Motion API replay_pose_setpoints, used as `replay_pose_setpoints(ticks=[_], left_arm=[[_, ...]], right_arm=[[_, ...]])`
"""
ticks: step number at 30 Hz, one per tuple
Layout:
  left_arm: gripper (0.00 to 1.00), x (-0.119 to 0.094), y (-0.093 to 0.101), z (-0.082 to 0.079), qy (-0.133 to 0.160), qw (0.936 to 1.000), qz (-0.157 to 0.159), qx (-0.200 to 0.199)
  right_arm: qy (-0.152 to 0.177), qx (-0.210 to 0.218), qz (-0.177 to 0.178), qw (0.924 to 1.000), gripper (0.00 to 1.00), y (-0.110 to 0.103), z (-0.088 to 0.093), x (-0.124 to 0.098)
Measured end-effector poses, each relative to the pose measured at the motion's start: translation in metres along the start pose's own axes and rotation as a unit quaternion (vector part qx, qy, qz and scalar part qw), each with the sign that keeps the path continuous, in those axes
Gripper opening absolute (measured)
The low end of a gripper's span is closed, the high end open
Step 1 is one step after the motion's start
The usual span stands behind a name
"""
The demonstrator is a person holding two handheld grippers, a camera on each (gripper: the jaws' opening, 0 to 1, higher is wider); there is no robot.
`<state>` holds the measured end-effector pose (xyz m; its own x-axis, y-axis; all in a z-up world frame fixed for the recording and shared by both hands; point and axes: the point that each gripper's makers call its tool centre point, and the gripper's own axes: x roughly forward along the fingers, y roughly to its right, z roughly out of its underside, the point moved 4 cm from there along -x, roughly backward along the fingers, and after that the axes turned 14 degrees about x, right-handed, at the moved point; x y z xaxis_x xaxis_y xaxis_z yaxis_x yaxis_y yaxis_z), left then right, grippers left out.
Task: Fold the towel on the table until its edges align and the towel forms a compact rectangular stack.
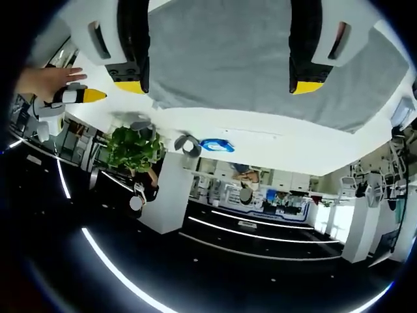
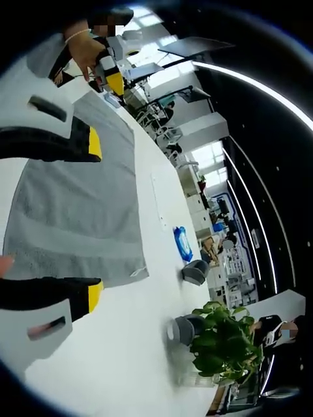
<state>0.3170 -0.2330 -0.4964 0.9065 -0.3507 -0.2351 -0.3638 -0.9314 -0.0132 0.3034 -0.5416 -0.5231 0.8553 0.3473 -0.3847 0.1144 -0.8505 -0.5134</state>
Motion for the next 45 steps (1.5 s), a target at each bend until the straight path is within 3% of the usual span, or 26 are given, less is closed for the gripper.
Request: replay_pose_setpoints(ticks=[4,8,13,18,24,27,34,38,39,45], left_arm=[[0.9,-0.001,-0.001,-0.001,0.005,0.9999,0.001,-0.011],[0.88,-0.001,-0.002,0.0,0.003,0.9999,0.0,-0.017],[0.86,0.0,0.001,0.001,-0.001,0.9999,0.005,-0.012],[0.83,0.0,0.004,0.003,-0.006,0.9999,0.011,-0.01],[0.77,-0.002,0.001,0.005,-0.007,0.9994,0.013,-0.033],[0.76,-0.002,0.002,0.004,-0.005,0.999,0.015,-0.042],[0.76,-0.003,0.001,0.004,-0.005,0.9991,0.012,-0.041],[0.76,-0.003,0.002,0.003,-0.005,0.9992,0.014,-0.036],[0.76,-0.003,0.002,0.003,-0.006,0.9993,0.014,-0.035],[0.76,-0.003,0.002,0.002,-0.003,0.9993,0.015,-0.035]], right_arm=[[-0.004,0.005,0.012,0.9999,0.69,0.007,0.001,0.0],[-0.006,0.028,0.016,0.9995,0.57,0.014,-0.002,0.002],[-0.025,0.012,0.065,0.9975,0.43,0.033,-0.003,0.01],[-0.053,0.048,0.083,0.994,0.42,0.055,0.007,0.024],[-0.074,0.067,0.113,0.9886,0.33,0.075,0.02,0.021],[-0.109,0.091,0.135,0.9806,0.29,0.083,0.035,0.017],[-0.151,0.058,0.174,0.9712,0.24,0.094,0.052,0.016],[-0.173,0.057,0.175,0.9676,0.22,0.093,0.06,0.018],[-0.176,0.063,0.189,0.964,0.21,0.095,0.062,0.014],[-0.186,0.001,0.207,0.9605,0.07,0.103,0.063,0.013]])
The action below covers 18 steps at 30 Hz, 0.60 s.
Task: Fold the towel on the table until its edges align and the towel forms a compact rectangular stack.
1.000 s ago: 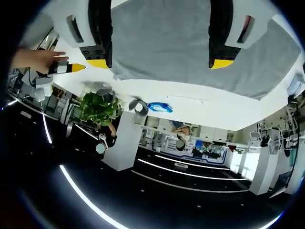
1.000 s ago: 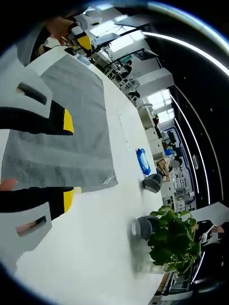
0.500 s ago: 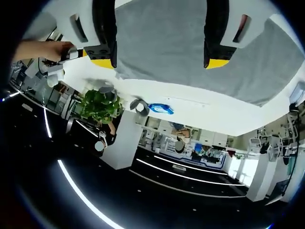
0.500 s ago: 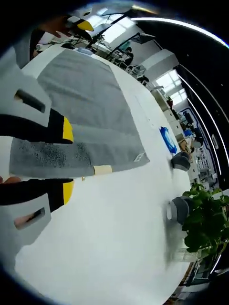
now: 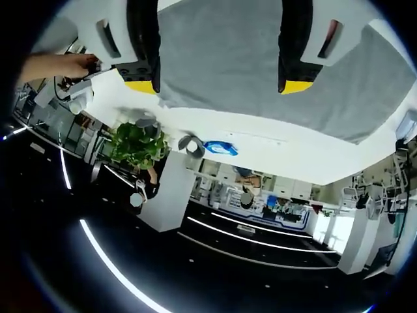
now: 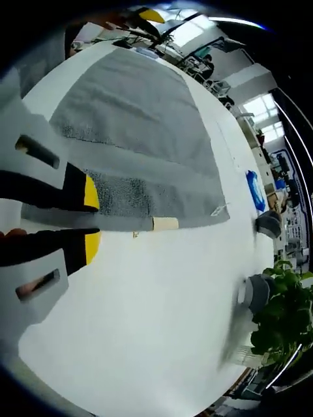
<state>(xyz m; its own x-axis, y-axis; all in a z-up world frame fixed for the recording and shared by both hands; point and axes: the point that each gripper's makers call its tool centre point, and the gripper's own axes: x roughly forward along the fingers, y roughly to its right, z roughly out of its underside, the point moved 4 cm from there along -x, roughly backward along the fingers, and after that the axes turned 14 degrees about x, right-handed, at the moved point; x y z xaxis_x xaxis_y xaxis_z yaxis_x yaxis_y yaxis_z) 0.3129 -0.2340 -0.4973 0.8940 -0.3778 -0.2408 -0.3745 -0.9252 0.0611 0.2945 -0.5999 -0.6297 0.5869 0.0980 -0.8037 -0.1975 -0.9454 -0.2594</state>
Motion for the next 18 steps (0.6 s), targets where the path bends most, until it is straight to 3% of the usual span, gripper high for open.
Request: replay_pose_setpoints(ticks=[12,18], left_arm=[[0.72,0.0,0.001,0.001,-0.005,1.0,0.006,-0.006],[0.69,0.001,0.004,0.004,-0.014,0.9998,0.014,-0.007]], right_arm=[[0.006,0.029,-0.028,0.9992,0.01,-0.009,-0.011,-0.005],[0.033,0.004,-0.058,0.9978,0.0,-0.025,-0.022,-0.011]])
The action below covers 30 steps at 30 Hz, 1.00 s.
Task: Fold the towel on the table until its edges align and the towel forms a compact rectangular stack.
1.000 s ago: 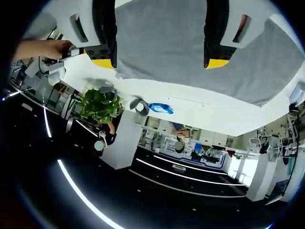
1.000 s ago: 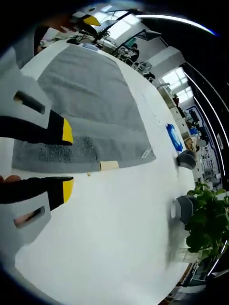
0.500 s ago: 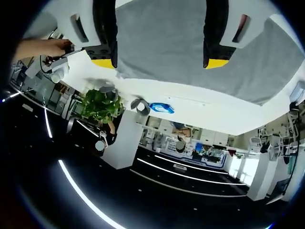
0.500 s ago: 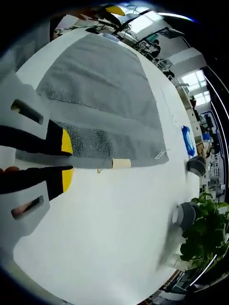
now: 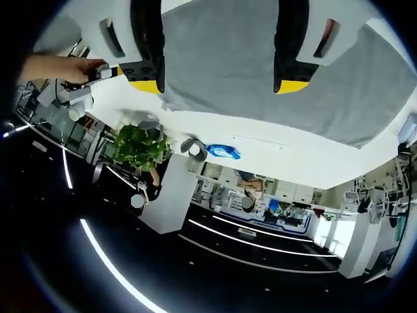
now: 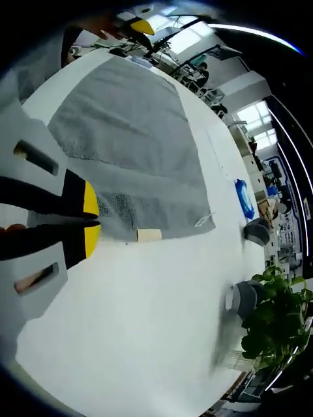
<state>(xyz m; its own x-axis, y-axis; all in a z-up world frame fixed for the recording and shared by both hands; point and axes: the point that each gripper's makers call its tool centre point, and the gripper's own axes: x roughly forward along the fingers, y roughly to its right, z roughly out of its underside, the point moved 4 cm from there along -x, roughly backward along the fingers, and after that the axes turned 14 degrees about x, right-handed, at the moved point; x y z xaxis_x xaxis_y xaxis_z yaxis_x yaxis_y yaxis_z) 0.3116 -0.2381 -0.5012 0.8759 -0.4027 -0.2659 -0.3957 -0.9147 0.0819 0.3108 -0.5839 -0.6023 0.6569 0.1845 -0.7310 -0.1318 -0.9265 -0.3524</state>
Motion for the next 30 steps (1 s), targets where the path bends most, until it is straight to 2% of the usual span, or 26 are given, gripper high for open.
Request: replay_pose_setpoints(ticks=[5,7,10,13,15,18,23,27,30], left_arm=[[0.66,0.002,0.003,0.003,-0.008,0.9999,0.008,0.003],[0.62,0.002,0.006,0.004,-0.014,0.9998,0.017,0.001],[0.51,0.003,0.017,0.007,-0.029,0.9987,0.042,0.002],[0.5,0.007,0.03,0.012,-0.047,0.9965,0.069,0.0],[0.46,0.009,0.036,0.012,-0.051,0.9954,0.081,-0.006],[0.41,0.017,0.054,0.011,-0.067,0.9909,0.115,-0.017],[0.41,0.041,0.08,-0.007,-0.072,0.9853,0.155,-0.004],[0.42,0.067,0.097,-0.027,-0.073,0.9821,0.173,0.01],[0.43,0.086,0.107,-0.036,-0.076,0.9793,0.187,0.011]], right_arm=[[0.014,-0.028,-0.023,0.9992,0.0,-0.014,-0.007,-0.001],[0.016,-0.041,-0.035,0.9984,0.0,-0.022,-0.008,-0.002],[0.021,-0.065,-0.049,0.9964,0.0,-0.032,-0.009,-0.004],[0.029,-0.075,-0.072,0.9941,0.0,-0.045,-0.012,-0.007],[0.029,-0.093,-0.079,0.9921,0.0,-0.051,-0.012,-0.008],[0.03,-0.112,-0.083,0.9897,0.0,-0.058,-0.011,-0.009],[0.031,-0.118,-0.1,0.9875,0.0,-0.065,-0.012,-0.01],[0.028,-0.118,-0.109,0.9865,0.0,-0.069,-0.011,-0.01],[0.027,-0.118,-0.119,0.9855,0.0,-0.072,-0.011,-0.01]])
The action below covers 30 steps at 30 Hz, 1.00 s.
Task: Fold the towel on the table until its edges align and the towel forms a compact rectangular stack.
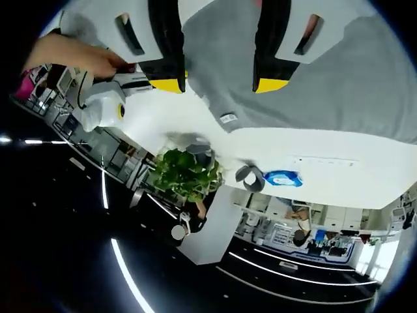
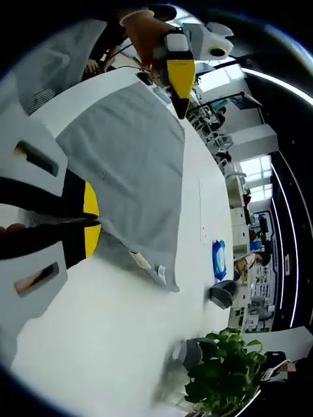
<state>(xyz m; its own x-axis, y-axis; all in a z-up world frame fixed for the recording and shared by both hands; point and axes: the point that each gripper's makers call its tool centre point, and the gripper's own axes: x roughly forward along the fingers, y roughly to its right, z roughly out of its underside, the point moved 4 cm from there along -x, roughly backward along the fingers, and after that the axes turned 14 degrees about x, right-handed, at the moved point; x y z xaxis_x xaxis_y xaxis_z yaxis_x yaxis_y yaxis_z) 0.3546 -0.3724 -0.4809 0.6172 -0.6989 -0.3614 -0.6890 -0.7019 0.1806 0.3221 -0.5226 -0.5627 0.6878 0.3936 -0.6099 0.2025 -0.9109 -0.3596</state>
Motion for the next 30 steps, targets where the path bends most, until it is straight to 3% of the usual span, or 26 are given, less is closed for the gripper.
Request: replay_pose_setpoints(ticks=[5,11,23,30], left_arm=[[0.43,0.033,0.006,-0.013,-0.009,0.9998,0.017,0.01],[0.43,0.072,0.015,-0.017,-0.032,0.9985,0.038,0.022],[0.46,0.146,0.03,0.001,-0.079,0.9942,0.052,0.05],[0.45,0.18,0.026,0.009,-0.097,0.9923,0.05,0.059]], right_arm=[[0.003,0.0,-0.009,1.0,0.0,-0.003,-0.002,0.0],[0.009,-0.005,-0.021,0.9997,0.0,-0.008,-0.006,0.0],[0.002,-0.03,-0.027,0.9992,0.0,-0.014,-0.005,0.003],[-0.003,-0.059,-0.04,0.9975,0.0,-0.024,-0.004,0.004]])
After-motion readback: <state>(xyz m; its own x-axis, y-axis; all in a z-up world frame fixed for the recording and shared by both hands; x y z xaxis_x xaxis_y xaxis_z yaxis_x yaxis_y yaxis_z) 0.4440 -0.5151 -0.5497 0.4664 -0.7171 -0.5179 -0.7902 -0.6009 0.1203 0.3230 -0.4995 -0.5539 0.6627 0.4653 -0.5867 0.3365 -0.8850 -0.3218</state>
